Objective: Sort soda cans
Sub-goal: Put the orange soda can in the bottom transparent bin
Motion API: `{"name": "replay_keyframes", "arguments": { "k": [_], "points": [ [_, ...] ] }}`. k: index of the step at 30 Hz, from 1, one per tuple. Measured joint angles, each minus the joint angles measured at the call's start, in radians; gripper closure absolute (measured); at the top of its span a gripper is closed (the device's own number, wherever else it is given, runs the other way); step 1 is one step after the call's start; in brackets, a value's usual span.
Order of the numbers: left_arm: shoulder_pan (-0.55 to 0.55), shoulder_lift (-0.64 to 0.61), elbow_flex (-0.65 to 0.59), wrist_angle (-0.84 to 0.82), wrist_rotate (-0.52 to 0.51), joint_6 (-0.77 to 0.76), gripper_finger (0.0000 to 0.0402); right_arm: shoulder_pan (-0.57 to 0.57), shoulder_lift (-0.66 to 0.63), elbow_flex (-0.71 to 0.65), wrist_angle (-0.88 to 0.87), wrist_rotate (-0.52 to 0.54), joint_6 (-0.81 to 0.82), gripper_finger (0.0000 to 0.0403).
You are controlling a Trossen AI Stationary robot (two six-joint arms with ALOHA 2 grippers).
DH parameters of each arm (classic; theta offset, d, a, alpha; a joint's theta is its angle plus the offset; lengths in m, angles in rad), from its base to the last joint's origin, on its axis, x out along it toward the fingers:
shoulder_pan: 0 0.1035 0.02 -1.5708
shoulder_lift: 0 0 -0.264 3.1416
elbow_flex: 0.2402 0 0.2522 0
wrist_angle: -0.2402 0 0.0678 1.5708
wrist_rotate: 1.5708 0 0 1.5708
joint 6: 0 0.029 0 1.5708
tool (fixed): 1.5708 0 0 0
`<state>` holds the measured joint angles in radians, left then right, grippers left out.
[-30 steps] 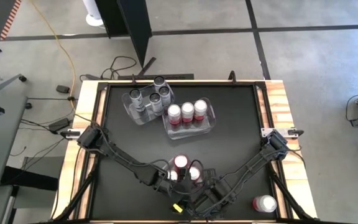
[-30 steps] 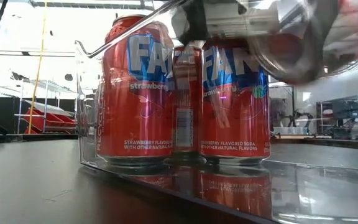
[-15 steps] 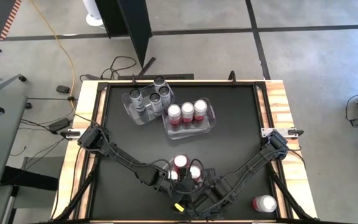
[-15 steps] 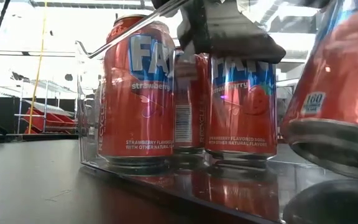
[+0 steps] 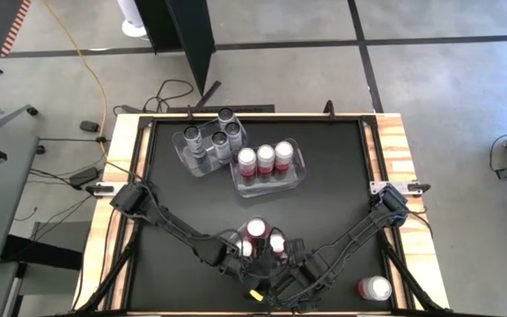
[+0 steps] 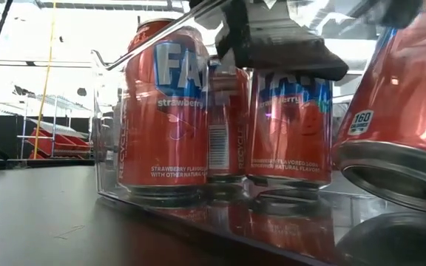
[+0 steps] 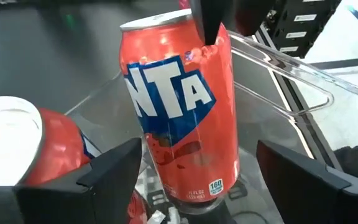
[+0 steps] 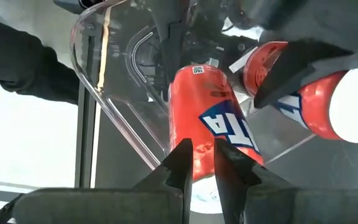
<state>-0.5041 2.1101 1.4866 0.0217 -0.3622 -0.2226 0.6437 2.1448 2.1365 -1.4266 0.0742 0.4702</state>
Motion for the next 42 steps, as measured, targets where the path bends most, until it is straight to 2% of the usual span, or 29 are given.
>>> {"name": "replay_keyframes", "arguments": {
  "k": [4, 14, 18, 29, 36, 42],
  "points": [
    [0.000, 0.015, 0.001, -0.007, -0.027, -0.015, 0.0115, 0.000, 0.000, 0.000, -0.001, 0.000, 0.000, 0.0327],
    [0.004, 0.022, -0.005, -0.067, -0.037, -0.037, 0.0231, 0.000, 0.000, 0.000, -0.003, 0.000, 0.000, 0.0327],
    [0.004, 0.022, -0.005, -0.065, -0.036, -0.037, 0.0258, 0.000, 0.000, 0.000, -0.002, 0.001, 0.000, 0.0327],
    [0.003, 0.022, -0.005, -0.063, -0.033, -0.037, 0.0268, 0.003, 0.000, 0.003, 0.005, 0.007, -0.016, 0.0327],
    [0.003, 0.021, -0.004, -0.060, -0.027, -0.040, 0.0268, 0.025, 0.000, 0.085, -0.090, 0.102, 0.002, 0.0329],
    [0.003, 0.021, -0.004, -0.064, -0.018, -0.040, 0.0268, 0.048, 0.000, 0.056, -0.140, 0.097, 0.065, 0.0332]
  ]
}}
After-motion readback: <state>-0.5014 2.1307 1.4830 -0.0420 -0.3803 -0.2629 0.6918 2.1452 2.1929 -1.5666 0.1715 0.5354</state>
